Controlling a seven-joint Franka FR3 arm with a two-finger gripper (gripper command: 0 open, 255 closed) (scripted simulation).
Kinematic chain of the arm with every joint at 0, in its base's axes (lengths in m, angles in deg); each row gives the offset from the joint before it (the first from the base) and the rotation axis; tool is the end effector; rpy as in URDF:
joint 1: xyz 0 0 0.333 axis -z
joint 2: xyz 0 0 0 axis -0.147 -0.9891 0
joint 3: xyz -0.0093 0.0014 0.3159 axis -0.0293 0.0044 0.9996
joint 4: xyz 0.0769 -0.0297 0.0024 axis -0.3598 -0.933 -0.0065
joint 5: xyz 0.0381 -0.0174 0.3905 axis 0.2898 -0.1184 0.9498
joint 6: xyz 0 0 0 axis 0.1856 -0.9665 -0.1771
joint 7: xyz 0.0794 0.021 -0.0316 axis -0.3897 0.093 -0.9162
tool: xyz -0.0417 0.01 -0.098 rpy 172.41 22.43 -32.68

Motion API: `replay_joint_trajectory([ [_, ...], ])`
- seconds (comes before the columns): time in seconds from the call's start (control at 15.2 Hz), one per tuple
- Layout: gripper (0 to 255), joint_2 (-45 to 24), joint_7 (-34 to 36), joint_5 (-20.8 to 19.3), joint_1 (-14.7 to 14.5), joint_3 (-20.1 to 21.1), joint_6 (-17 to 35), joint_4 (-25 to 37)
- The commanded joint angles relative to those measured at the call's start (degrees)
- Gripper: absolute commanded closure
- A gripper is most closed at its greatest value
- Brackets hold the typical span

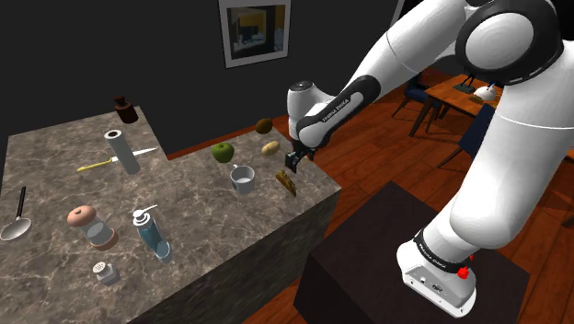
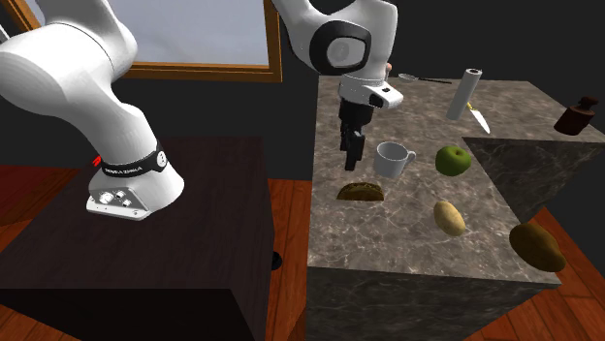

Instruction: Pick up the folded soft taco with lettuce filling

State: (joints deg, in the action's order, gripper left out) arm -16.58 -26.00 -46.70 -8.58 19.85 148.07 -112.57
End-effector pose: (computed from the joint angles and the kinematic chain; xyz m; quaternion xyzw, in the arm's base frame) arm 0.5105 0.0678 0.2247 0.9976 0.0014 -0.0327 0.0604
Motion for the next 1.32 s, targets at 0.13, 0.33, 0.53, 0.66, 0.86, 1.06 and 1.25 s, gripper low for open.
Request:
replay_joint_trajectory([
  [0.13,0,-9.8,1.8,-2.0,-0.9,-1.1,3.0,7.2],
  [0.33,0,-16.6,3.0,-2.9,-1.9,-1.8,4.5,12.7],
  [0.53,0,-21.6,3.6,-3.3,-2.6,-2.3,5.2,17.1],
  [0.66,0,-23.0,3.9,-3.5,-2.8,-2.6,6.1,17.6],
  [0.86,0,-25.1,4.3,-4.0,-3.1,-3.0,7.4,18.4],
  [1.06,0,-27.0,4.6,-4.3,-3.4,-3.4,8.5,19.2],
  [1.25,255,-27.0,4.7,-4.3,-3.4,-3.4,8.5,19.2],
])
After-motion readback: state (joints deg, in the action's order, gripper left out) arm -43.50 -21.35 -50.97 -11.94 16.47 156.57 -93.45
